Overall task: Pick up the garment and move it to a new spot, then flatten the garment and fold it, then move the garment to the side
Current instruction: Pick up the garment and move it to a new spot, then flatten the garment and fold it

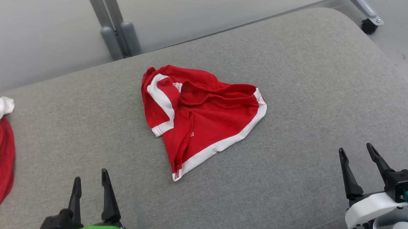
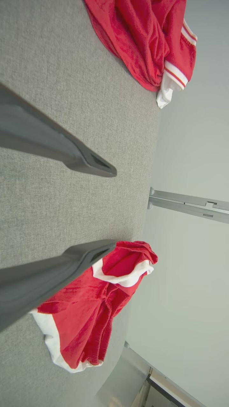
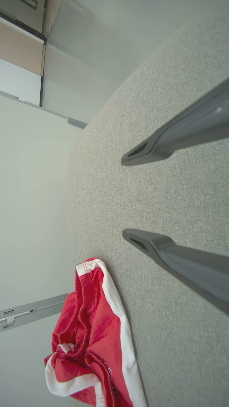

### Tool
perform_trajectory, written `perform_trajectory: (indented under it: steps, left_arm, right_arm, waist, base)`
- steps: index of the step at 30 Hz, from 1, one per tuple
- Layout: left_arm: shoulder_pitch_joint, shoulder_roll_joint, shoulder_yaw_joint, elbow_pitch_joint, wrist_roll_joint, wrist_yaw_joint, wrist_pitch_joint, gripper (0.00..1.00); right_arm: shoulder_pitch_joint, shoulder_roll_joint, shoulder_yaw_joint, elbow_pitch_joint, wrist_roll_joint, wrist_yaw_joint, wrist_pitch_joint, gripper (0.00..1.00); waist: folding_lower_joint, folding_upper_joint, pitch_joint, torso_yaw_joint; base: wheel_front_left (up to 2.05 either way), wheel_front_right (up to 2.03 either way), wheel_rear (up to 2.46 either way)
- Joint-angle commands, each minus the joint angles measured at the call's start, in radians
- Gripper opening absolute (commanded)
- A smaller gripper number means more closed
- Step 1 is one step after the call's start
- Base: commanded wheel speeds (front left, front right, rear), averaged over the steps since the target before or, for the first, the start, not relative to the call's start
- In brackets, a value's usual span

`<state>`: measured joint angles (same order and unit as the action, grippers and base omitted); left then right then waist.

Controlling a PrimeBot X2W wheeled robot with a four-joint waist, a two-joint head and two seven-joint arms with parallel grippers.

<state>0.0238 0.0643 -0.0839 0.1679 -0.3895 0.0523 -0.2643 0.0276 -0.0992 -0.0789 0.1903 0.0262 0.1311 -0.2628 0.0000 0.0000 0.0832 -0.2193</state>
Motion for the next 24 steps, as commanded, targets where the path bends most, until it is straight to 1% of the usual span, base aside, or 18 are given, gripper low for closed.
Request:
perform_trajectory:
  steps: [1,3,6,7,9,12,14,21,24]
  left_arm:
    - [0.046,-0.007,0.014,-0.026,0.037,-0.006,0.0,1.0]
    - [0.097,-0.008,0.025,-0.063,0.1,-0.019,0.0,1.0]
    - [0.163,-0.01,0.044,-0.097,0.159,-0.047,0.0,1.0]
    - [0.196,-0.012,0.048,-0.11,0.198,-0.068,0.0,1.0]
    - [0.223,-0.011,0.062,-0.111,0.225,-0.081,0.0,1.0]
    - [0.255,-0.013,0.082,-0.109,0.243,-0.098,0.0,1.0]
    - [0.258,-0.013,0.085,-0.107,0.232,-0.105,0.0,1.0]
    - [0.245,-0.013,0.08,-0.091,0.212,-0.104,0.0,1.0]
    - [0.235,-0.013,0.074,-0.087,0.206,-0.096,0.0,1.0]
  right_arm:
    - [0.022,-0.003,-0.013,-0.005,-0.009,-0.001,-0.003,1.0]
    - [0.032,-0.005,-0.018,-0.009,-0.016,-0.001,-0.003,1.0]
    - [0.046,-0.008,-0.021,-0.004,-0.026,-0.001,-0.003,1.0]
    - [0.051,-0.009,-0.021,0.0,-0.032,-0.001,-0.003,1.0]
    - [0.047,-0.008,-0.021,0.005,-0.039,-0.001,-0.003,1.0]
    - [0.035,-0.002,-0.01,0.017,-0.047,-0.001,-0.003,1.0]
    - [0.026,-0.002,-0.002,0.026,-0.051,-0.001,-0.003,1.0]
    - [0.015,0.004,0.01,0.04,-0.051,-0.001,-0.003,1.0]
    - [0.013,0.003,0.014,0.043,-0.052,-0.001,-0.003,1.0]
  waist:
    - [0.0,0.0,-0.105,0.119]
    - [0.0,0.0,-0.115,0.136]
    - [0.0,0.0,-0.135,0.152]
    - [0.0,0.0,-0.144,0.158]
    - [0.0,0.0,-0.148,0.161]
    - [0.0,0.0,-0.152,0.163]
    - [0.0,0.0,-0.152,0.164]
    - [0.0,0.0,-0.152,0.172]
    - [0.0,0.0,-0.15,0.172]
  base:
    - [0.0,0.0,0.0]
    - [0.0,0.0,0.0]
    - [0.0,0.0,0.0]
    - [0.0,0.0,0.0]
    - [0.0,0.0,0.0]
    - [0.0,0.0,0.0]
    - [0.0,0.0,0.0]
    - [0.0,0.0,0.0]
    - [0.0,0.0,0.0]
